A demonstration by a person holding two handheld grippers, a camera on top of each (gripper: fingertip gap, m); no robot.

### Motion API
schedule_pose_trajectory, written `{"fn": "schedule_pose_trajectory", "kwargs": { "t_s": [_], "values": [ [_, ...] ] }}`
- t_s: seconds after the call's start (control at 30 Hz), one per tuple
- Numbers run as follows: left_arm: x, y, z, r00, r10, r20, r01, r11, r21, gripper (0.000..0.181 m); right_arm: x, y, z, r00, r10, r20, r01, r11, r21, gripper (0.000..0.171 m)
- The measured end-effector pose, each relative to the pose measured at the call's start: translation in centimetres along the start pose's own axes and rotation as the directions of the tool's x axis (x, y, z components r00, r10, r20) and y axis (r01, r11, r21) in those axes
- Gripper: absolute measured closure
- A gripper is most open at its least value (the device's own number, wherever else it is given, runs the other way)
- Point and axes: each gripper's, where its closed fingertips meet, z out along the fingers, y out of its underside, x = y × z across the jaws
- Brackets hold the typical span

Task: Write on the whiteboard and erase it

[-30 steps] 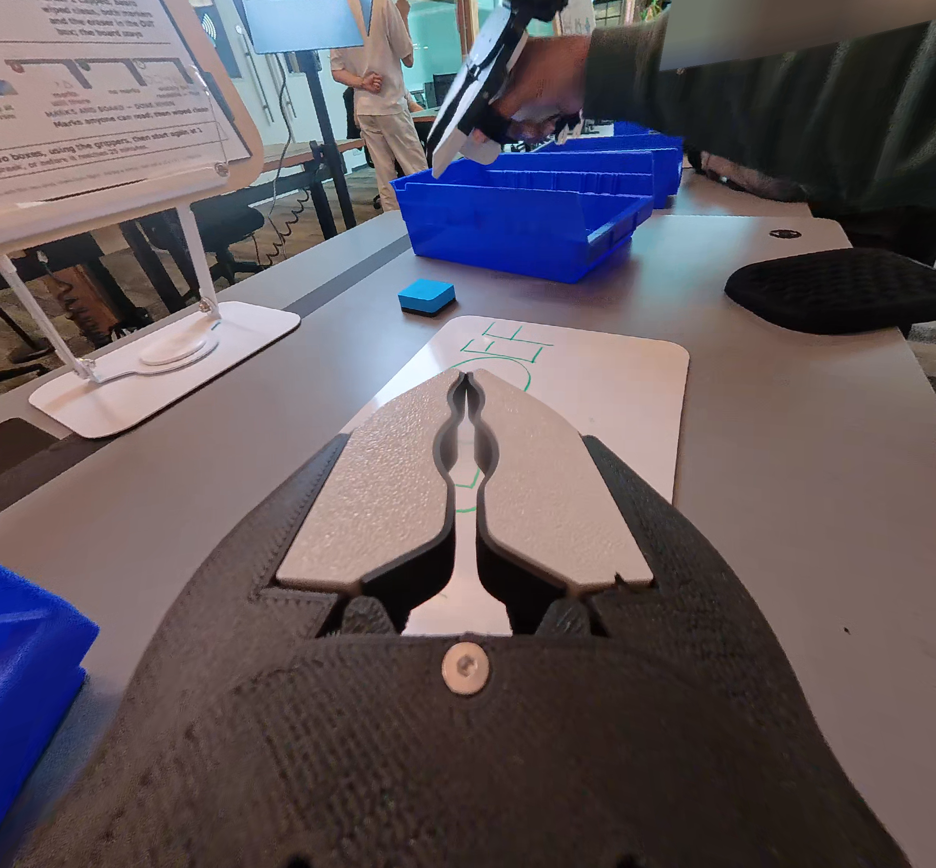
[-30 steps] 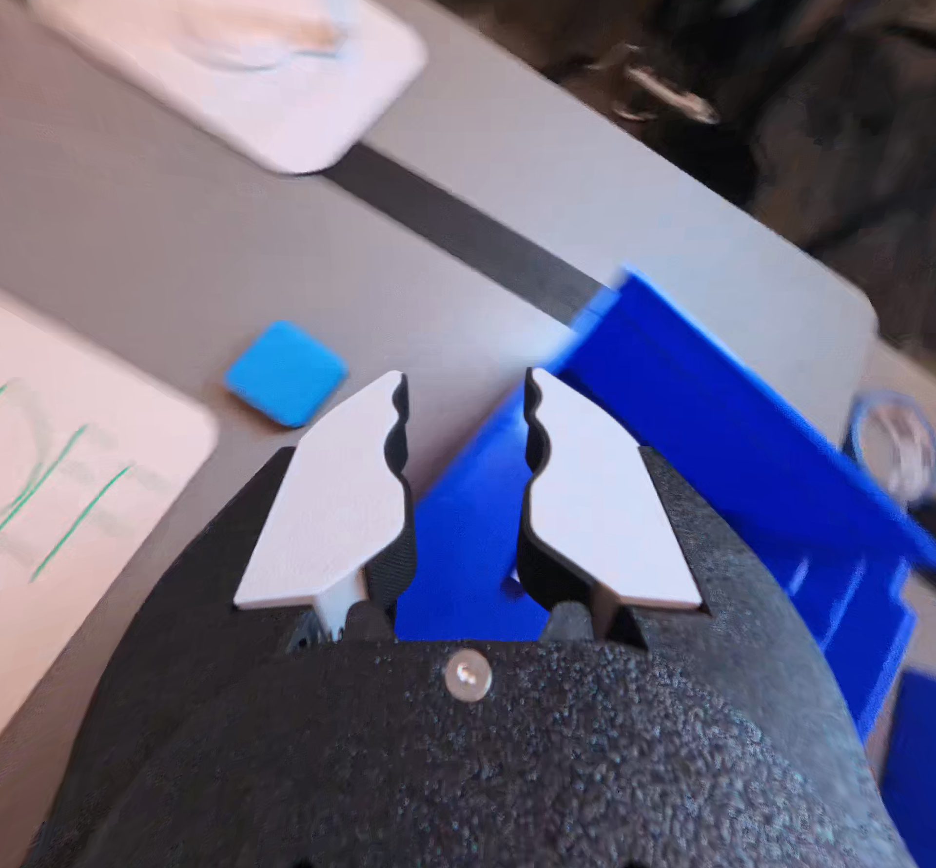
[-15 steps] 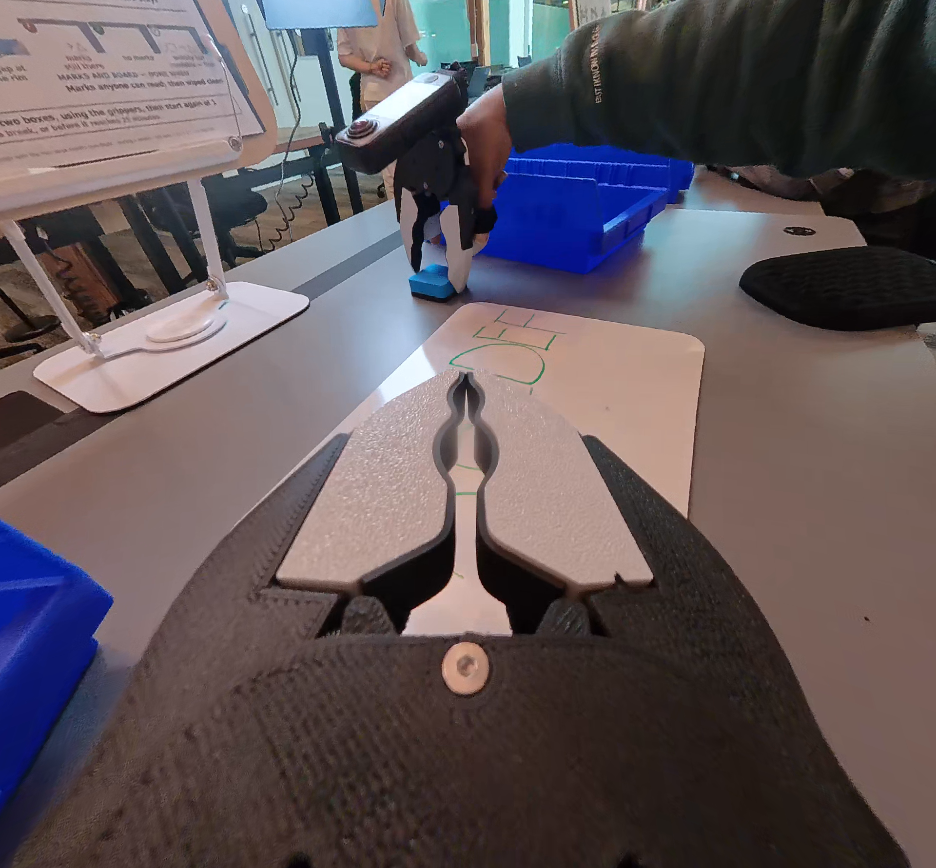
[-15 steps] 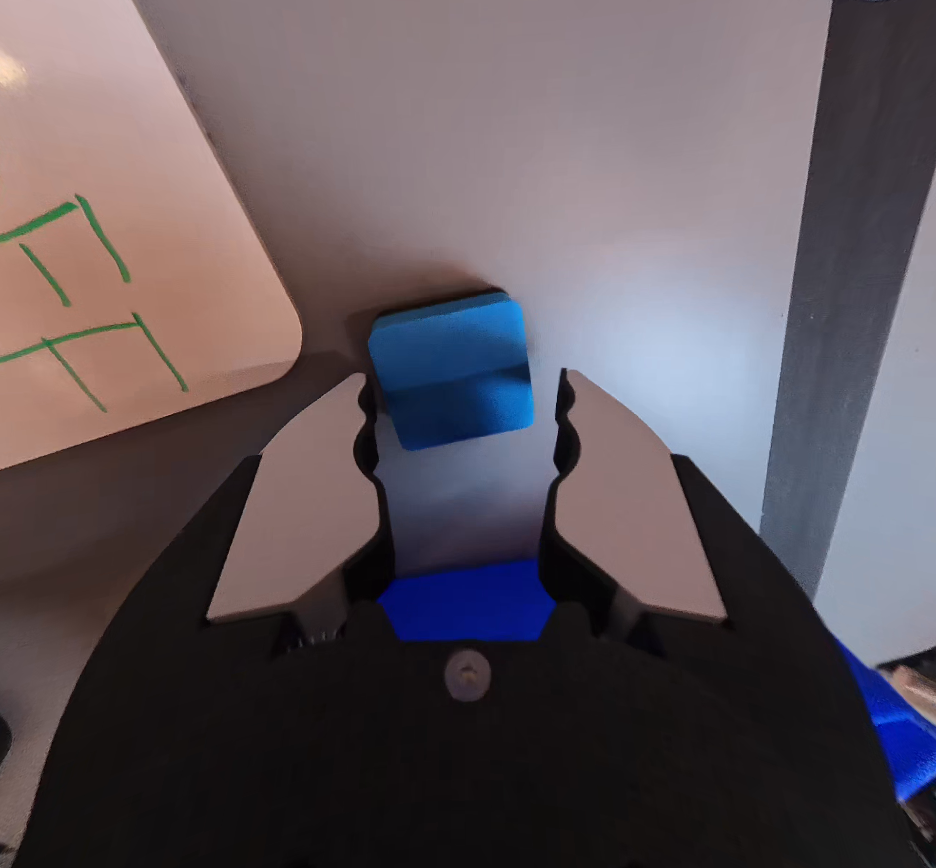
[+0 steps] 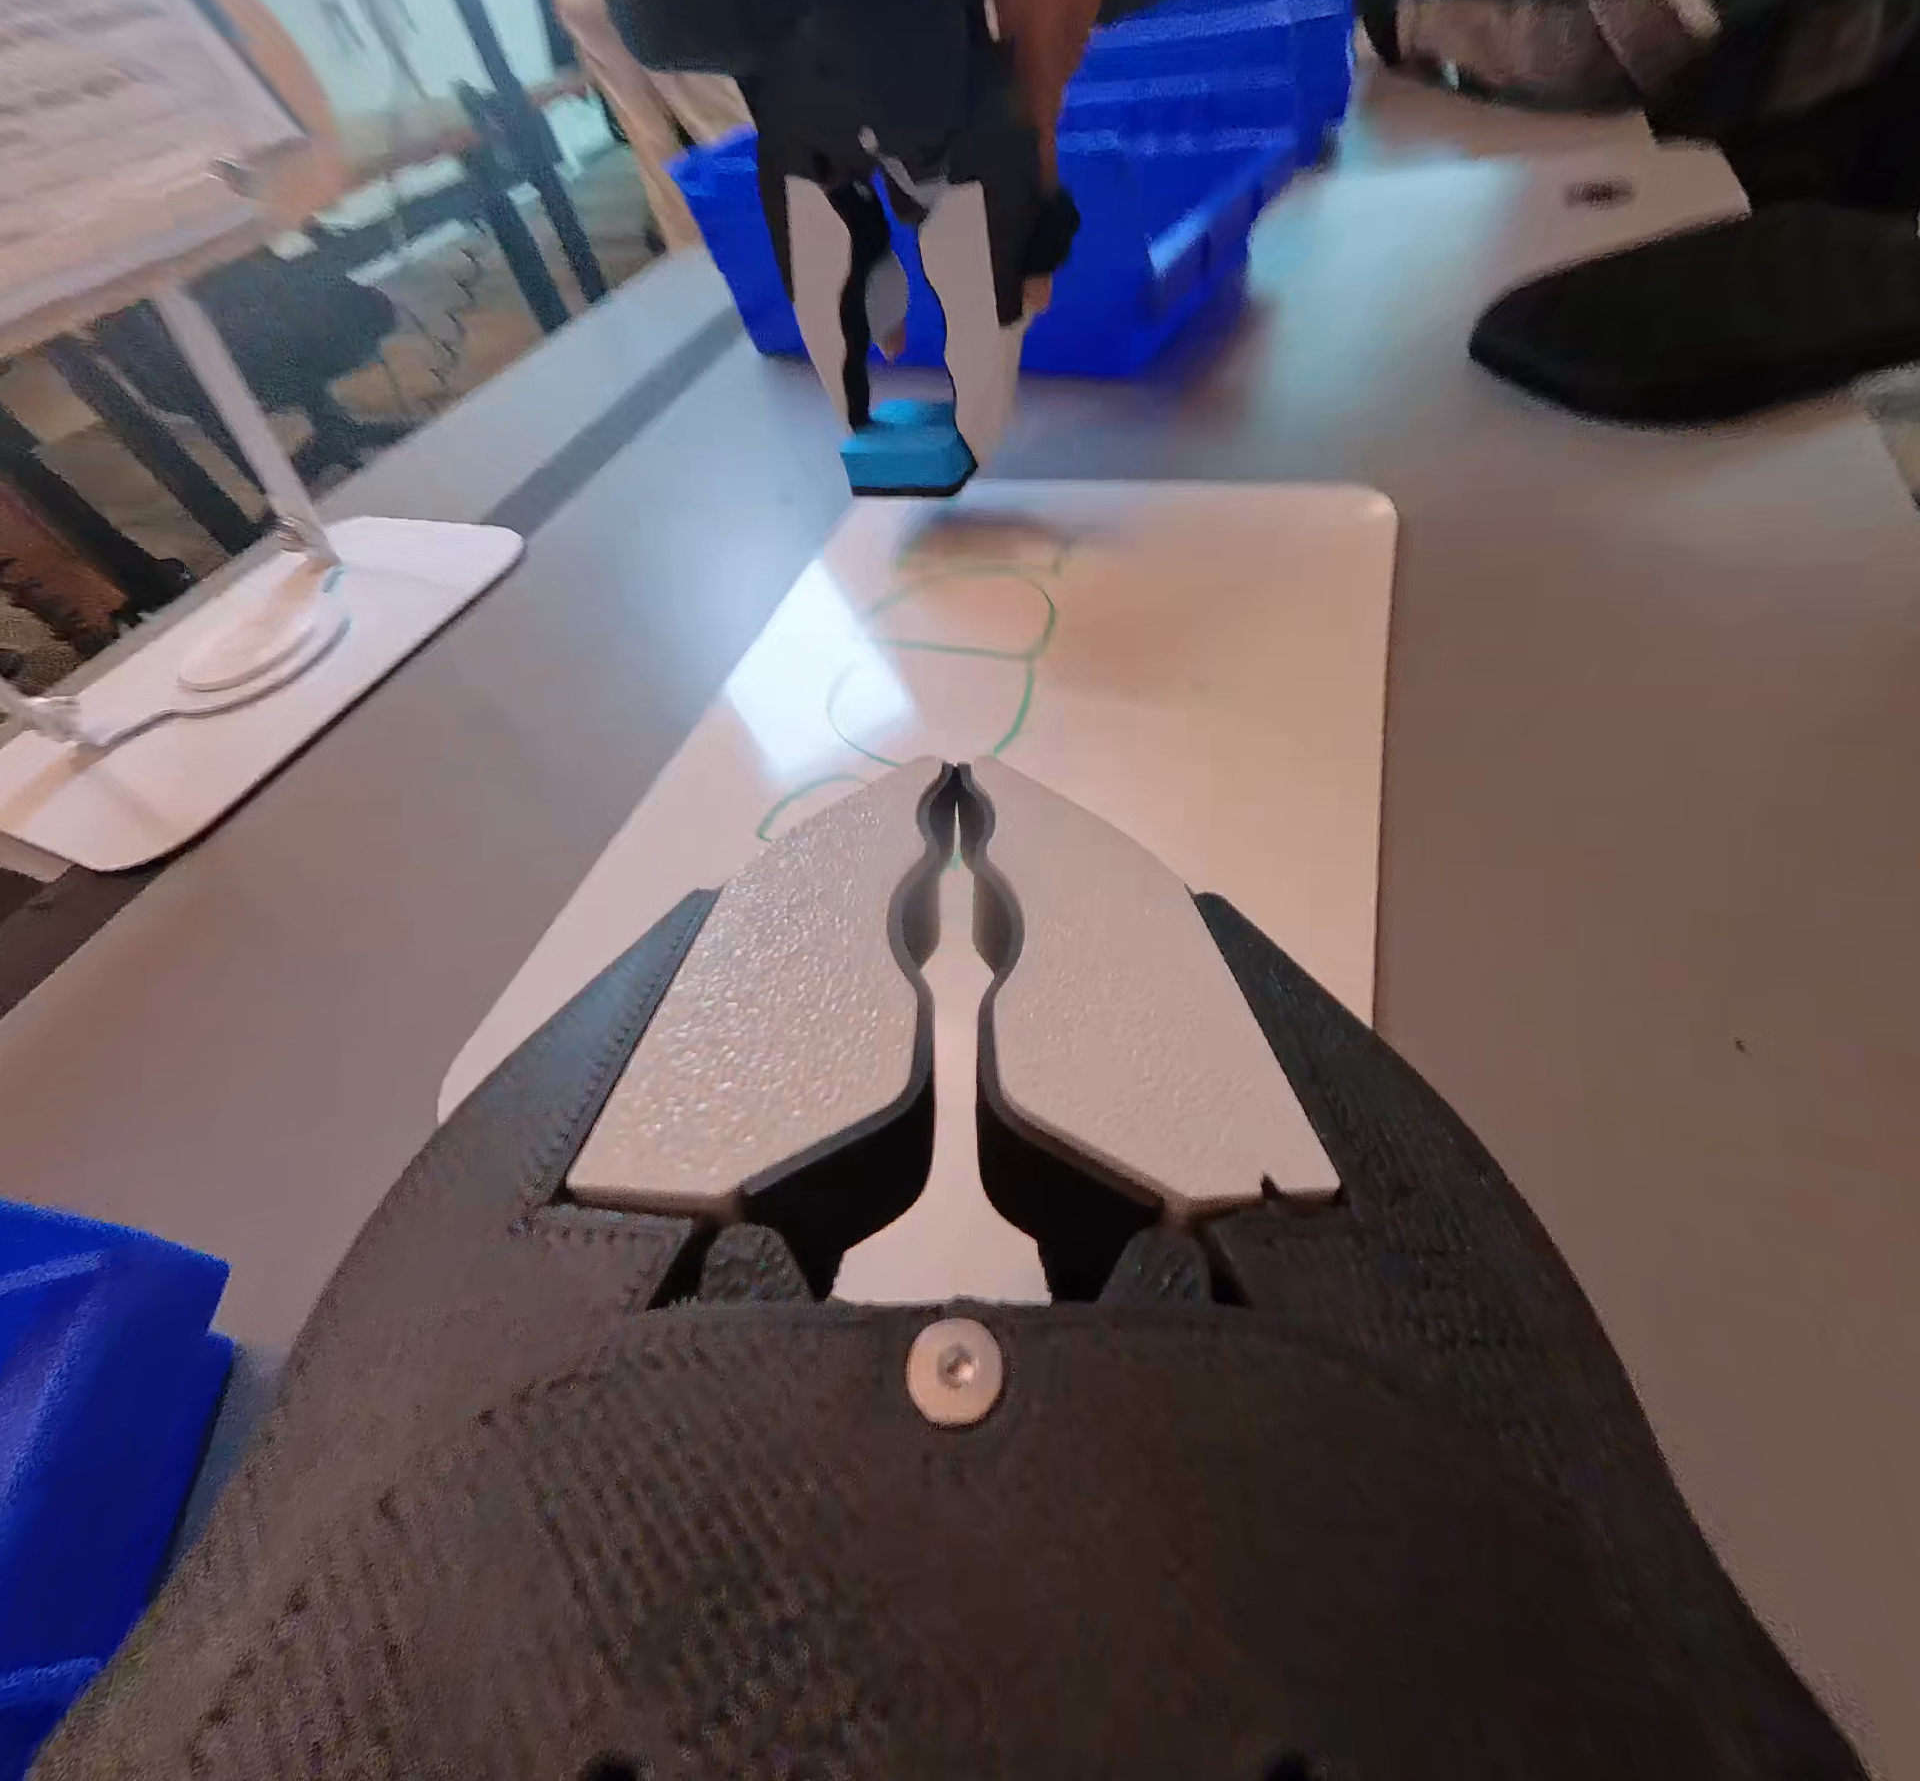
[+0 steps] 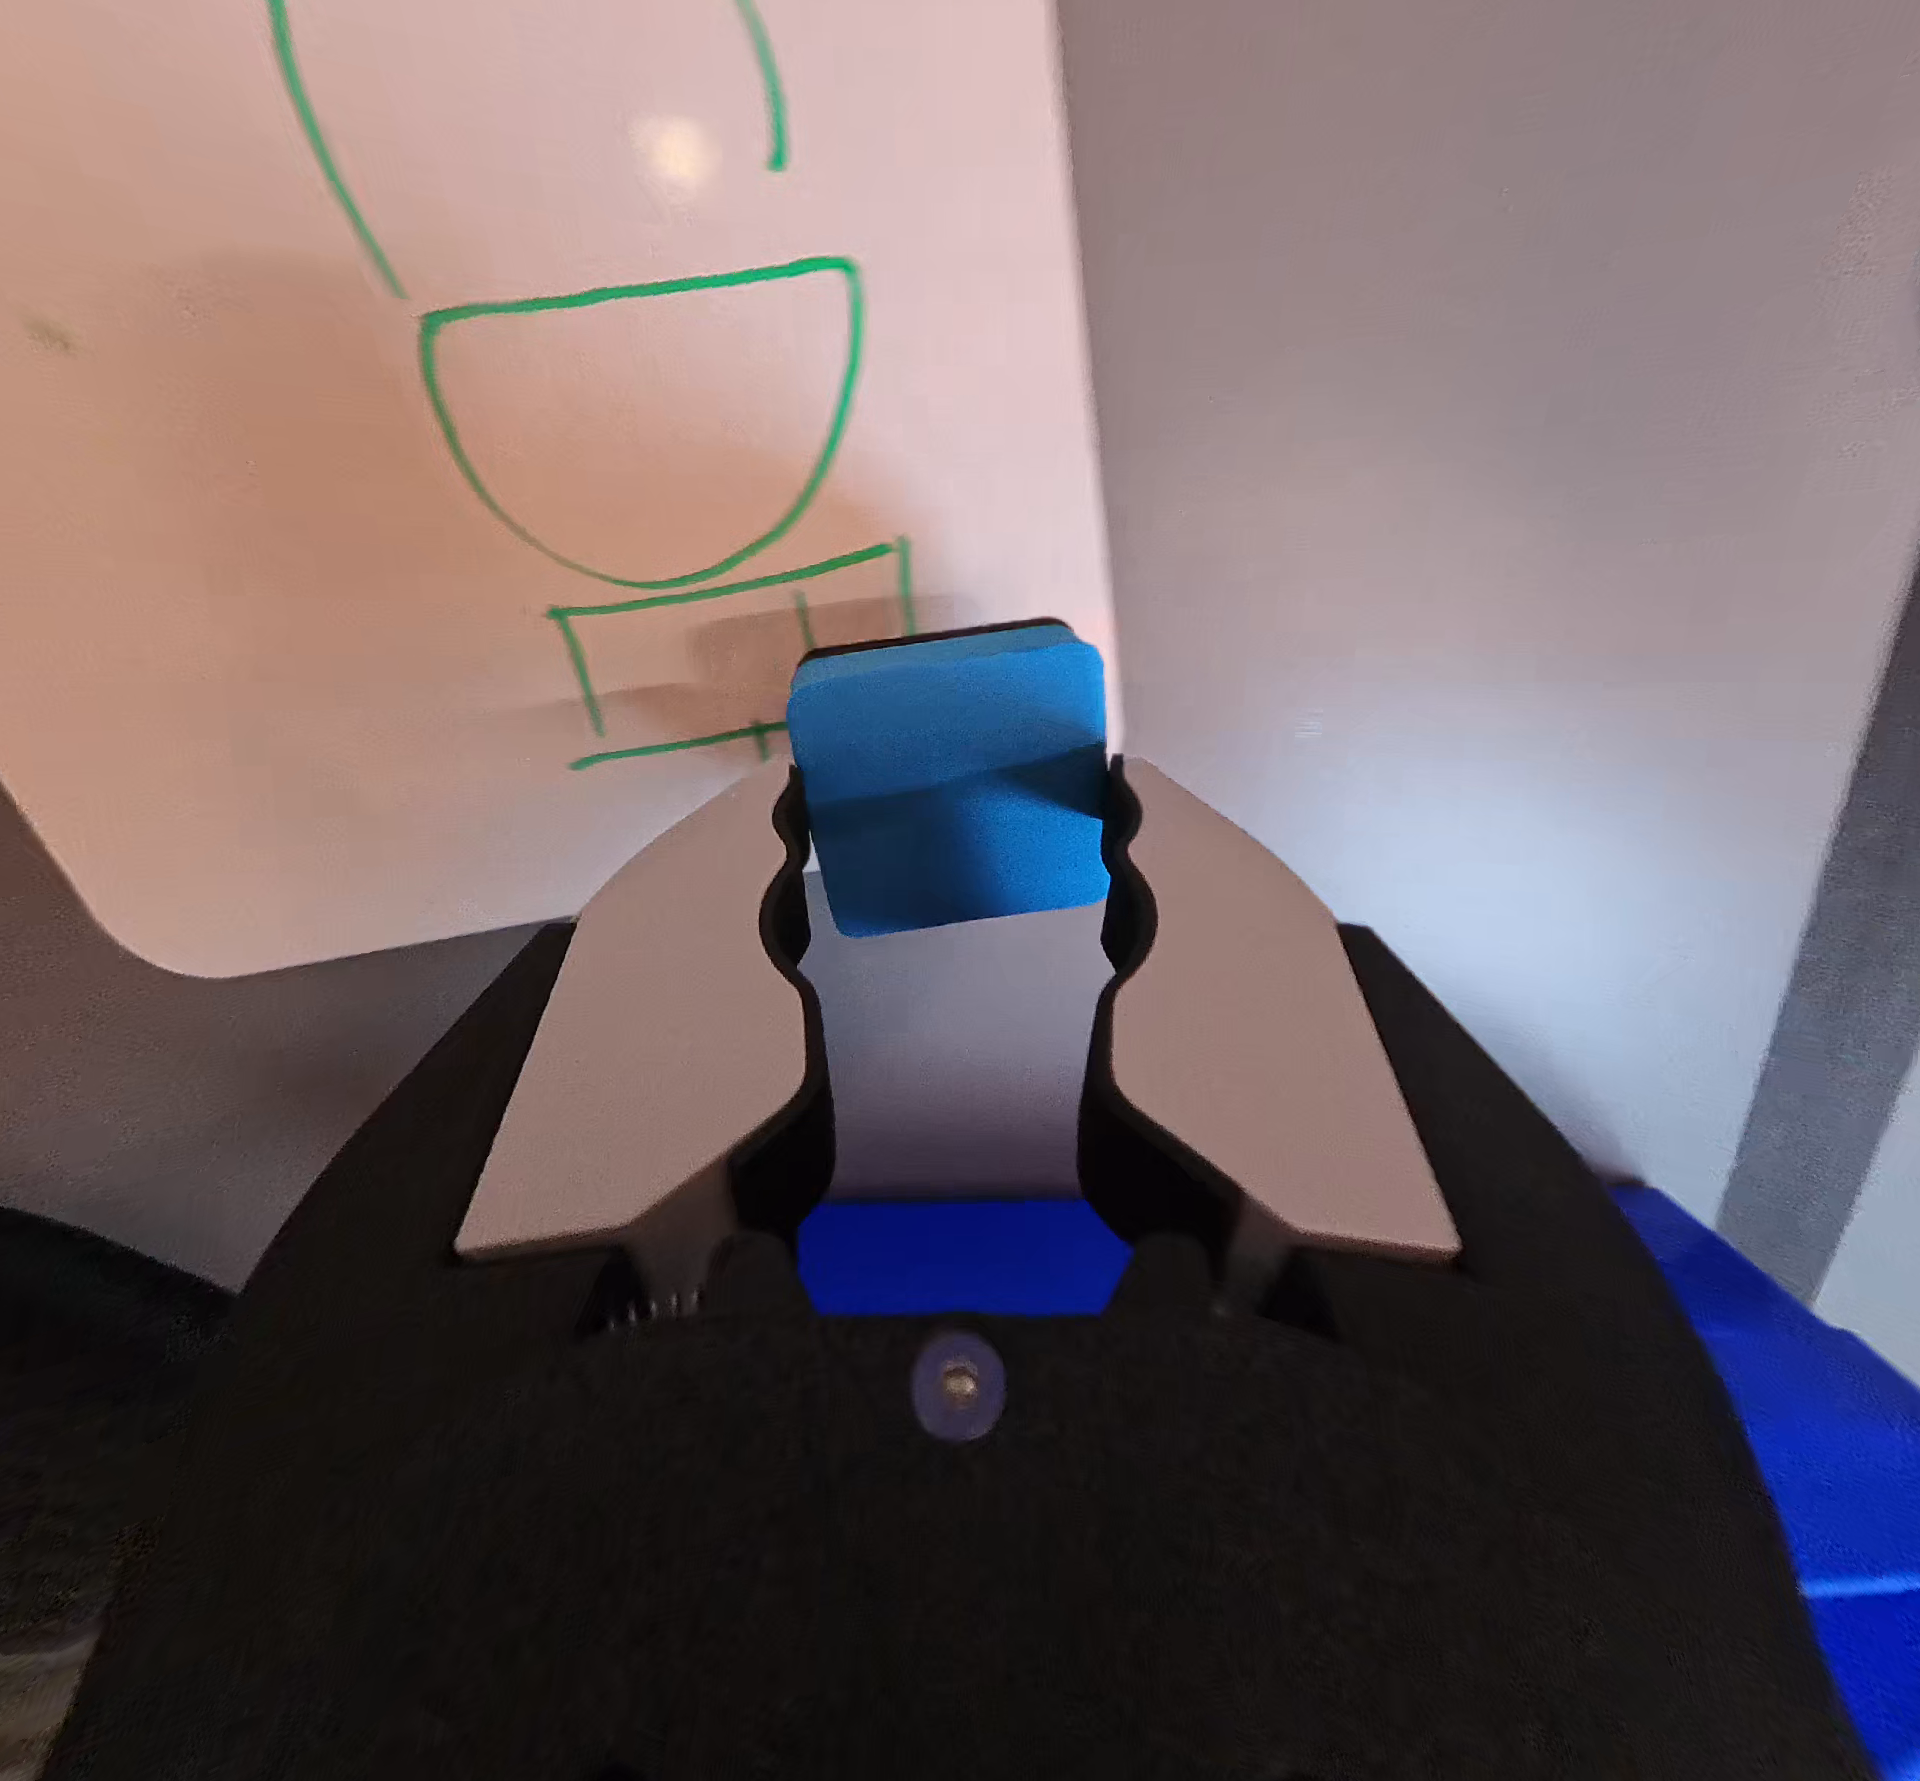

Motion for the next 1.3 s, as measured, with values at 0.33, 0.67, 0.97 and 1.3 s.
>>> {"fn": "schedule_pose_trajectory", "kwargs": {
  "t_s": [0.33,0.67,0.97,1.3],
  "values": [
    [3.2,4.3,-0.1,0.992,0.037,-0.124,-0.088,0.898,-0.432,0.181,-2.0,0.4,0.8,1.0,-0.026,-0.013,0.025,0.998,-0.061,0.116],
    [4.1,8.5,-0.7,0.988,-0.057,-0.144,-0.051,0.761,-0.647,0.181,-1.2,1.1,2.2,1.0,0.02,-0.014,-0.021,0.998,-0.064,0.116],
    [4.3,8.4,-0.3,0.983,-0.068,-0.17,-0.068,0.729,-0.681,0.181,-4.7,0.8,2.0,0.999,-0.052,-0.011,0.051,0.995,-0.085,0.116],
    [4.5,8.4,-0.2,0.977,-0.123,-0.175,-0.019,0.765,-0.644,0.181,-4.1,1.0,2.0,1.0,-0.019,0.014,0.019,0.999,-0.051,0.116]
  ]
}}
